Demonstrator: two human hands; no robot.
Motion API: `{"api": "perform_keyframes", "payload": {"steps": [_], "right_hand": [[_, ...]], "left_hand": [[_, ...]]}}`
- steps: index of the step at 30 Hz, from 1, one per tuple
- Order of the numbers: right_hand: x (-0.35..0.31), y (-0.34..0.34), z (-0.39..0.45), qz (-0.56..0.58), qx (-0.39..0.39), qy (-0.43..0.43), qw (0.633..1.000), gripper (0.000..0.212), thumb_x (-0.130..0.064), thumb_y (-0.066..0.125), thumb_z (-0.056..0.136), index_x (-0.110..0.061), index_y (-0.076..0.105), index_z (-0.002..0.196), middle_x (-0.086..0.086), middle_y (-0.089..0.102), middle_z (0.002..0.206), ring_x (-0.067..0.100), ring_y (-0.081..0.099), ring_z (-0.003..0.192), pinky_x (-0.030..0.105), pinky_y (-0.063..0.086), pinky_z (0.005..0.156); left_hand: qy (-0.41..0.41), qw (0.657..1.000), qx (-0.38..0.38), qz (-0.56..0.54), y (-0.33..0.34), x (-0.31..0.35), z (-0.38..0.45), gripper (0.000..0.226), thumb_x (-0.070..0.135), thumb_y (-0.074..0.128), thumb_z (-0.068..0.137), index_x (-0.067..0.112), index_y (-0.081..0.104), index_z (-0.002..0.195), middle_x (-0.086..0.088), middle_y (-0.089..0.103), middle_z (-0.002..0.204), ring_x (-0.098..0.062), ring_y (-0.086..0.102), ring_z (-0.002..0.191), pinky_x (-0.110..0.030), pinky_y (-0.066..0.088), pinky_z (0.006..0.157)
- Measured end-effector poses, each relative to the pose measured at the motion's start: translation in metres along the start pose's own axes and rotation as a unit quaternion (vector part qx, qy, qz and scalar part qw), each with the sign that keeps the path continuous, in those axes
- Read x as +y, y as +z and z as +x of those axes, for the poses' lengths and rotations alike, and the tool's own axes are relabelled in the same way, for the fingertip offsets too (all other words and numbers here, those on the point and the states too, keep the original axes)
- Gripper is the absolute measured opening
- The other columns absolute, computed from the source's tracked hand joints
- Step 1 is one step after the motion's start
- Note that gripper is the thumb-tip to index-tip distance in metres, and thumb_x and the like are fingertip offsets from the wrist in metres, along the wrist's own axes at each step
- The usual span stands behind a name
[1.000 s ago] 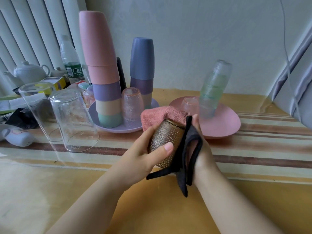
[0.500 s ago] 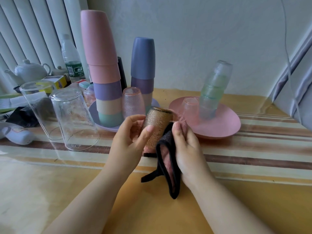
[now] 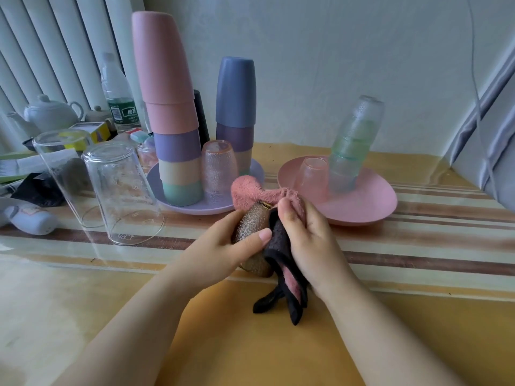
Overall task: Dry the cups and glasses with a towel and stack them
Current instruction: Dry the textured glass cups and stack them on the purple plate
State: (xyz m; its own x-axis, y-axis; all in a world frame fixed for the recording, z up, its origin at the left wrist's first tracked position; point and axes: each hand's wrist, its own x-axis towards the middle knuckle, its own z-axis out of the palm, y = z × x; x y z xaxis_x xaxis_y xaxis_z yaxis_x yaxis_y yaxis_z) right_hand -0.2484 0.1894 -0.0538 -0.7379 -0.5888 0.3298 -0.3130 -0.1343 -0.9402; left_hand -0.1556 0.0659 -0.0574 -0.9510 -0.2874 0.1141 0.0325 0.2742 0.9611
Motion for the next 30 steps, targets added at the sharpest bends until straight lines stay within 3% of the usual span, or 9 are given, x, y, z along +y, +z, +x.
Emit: {"api": "perform_keyframes", "payload": {"steps": [3, 5, 10, 13, 16, 19, 21, 26, 30], "right_hand": [[0.002, -0.002, 0.002, 0.099, 0.04, 0.053, 0.993, 0.034, -0.06, 0.052, 0.078, -0.03, 0.066, 0.084, -0.019, 0.069, 0.083, -0.002, 0.062, 0.088, 0.022, 0.047, 0.083], [0.006, -0.002, 0.003, 0.155, 0.063, 0.09, 0.982, 0.039, -0.062, 0.052, 0.071, -0.031, 0.067, 0.09, -0.018, 0.072, 0.091, 0.0, 0.064, 0.094, 0.024, 0.047, 0.087], [0.016, 0.015, 0.003, 0.237, 0.045, 0.216, 0.946, 0.076, -0.077, 0.059, 0.065, -0.025, 0.062, 0.119, 0.008, 0.07, 0.113, 0.028, 0.064, 0.109, 0.052, 0.044, 0.102], [0.019, 0.016, 0.001, 0.154, 0.058, 0.208, 0.964, 0.028, -0.05, 0.049, 0.092, -0.03, 0.065, 0.103, 0.001, 0.073, 0.101, 0.023, 0.067, 0.101, 0.047, 0.049, 0.097], [0.019, 0.003, 0.003, -0.043, 0.08, 0.114, 0.989, 0.011, -0.033, 0.051, 0.095, -0.03, 0.061, 0.099, -0.01, 0.068, 0.1, 0.012, 0.062, 0.103, 0.031, 0.046, 0.094], [0.019, -0.011, 0.006, -0.131, 0.093, 0.074, 0.984, 0.022, -0.03, 0.053, 0.094, -0.019, 0.06, 0.112, -0.007, 0.067, 0.105, 0.008, 0.06, 0.102, 0.02, 0.041, 0.084], [0.018, -0.014, 0.006, -0.135, 0.089, 0.063, 0.985, 0.025, -0.03, 0.053, 0.094, -0.018, 0.059, 0.115, -0.006, 0.066, 0.108, 0.008, 0.059, 0.103, 0.019, 0.039, 0.084], [0.02, -0.013, 0.007, -0.133, 0.074, 0.055, 0.987, 0.027, -0.028, 0.053, 0.094, -0.013, 0.06, 0.115, -0.002, 0.067, 0.108, 0.009, 0.059, 0.104, 0.02, 0.041, 0.089], [0.022, -0.013, 0.008, -0.131, 0.078, 0.043, 0.987, 0.027, -0.03, 0.053, 0.094, -0.011, 0.06, 0.113, 0.001, 0.067, 0.108, 0.014, 0.06, 0.105, 0.028, 0.045, 0.093]], "left_hand": [[-0.018, 0.998, 0.02, -0.049, 0.003, 0.001, -0.003, 0.045, 0.06, 0.067, 0.077, 0.037, 0.055, 0.115, 0.034, 0.067, 0.102, 0.018, 0.058, 0.097, -0.006, 0.044, 0.083], [-0.015, 0.997, 0.034, -0.064, 0.007, -0.004, -0.001, 0.07, 0.063, 0.069, 0.069, 0.03, 0.052, 0.128, 0.027, 0.066, 0.115, 0.012, 0.056, 0.107, -0.011, 0.044, 0.092], [0.033, 0.994, 0.043, -0.095, 0.009, 0.002, 0.0, 0.065, 0.038, 0.079, 0.056, 0.024, 0.057, 0.116, 0.015, 0.073, 0.097, 0.0, 0.067, 0.09, -0.013, 0.05, 0.074], [0.049, 0.987, 0.107, -0.111, 0.006, 0.002, 0.0, 0.057, 0.026, 0.078, 0.066, 0.02, 0.056, 0.118, 0.007, 0.071, 0.102, -0.002, 0.067, 0.091, -0.013, 0.051, 0.07], [0.04, 0.969, 0.229, -0.078, 0.002, 0.005, 0.001, 0.056, 0.038, 0.076, 0.063, 0.031, 0.056, 0.115, -0.001, 0.052, 0.118, 0.002, 0.06, 0.097, -0.018, 0.055, 0.065], [0.013, 0.94, 0.339, 0.035, -0.011, 0.006, 0.007, 0.077, 0.06, 0.074, 0.055, 0.024, 0.057, 0.121, -0.005, 0.049, 0.12, -0.015, 0.058, 0.107, -0.041, 0.054, 0.09], [0.002, 0.926, 0.371, 0.071, -0.017, 0.01, 0.012, 0.081, 0.065, 0.072, 0.054, 0.018, 0.059, 0.119, -0.008, 0.054, 0.116, -0.022, 0.059, 0.105, -0.046, 0.051, 0.094], [0.029, 0.908, 0.389, 0.156, -0.034, 0.04, 0.038, 0.065, 0.036, 0.079, 0.075, 0.013, 0.053, 0.13, -0.002, 0.044, 0.118, -0.013, 0.045, 0.106, -0.019, 0.034, 0.091], [0.025, 0.883, 0.413, 0.223, -0.047, 0.062, 0.067, 0.07, 0.04, 0.074, 0.078, 0.015, 0.046, 0.137, -0.007, 0.044, 0.129, -0.023, 0.035, 0.125, -0.026, 0.027, 0.099]]}}
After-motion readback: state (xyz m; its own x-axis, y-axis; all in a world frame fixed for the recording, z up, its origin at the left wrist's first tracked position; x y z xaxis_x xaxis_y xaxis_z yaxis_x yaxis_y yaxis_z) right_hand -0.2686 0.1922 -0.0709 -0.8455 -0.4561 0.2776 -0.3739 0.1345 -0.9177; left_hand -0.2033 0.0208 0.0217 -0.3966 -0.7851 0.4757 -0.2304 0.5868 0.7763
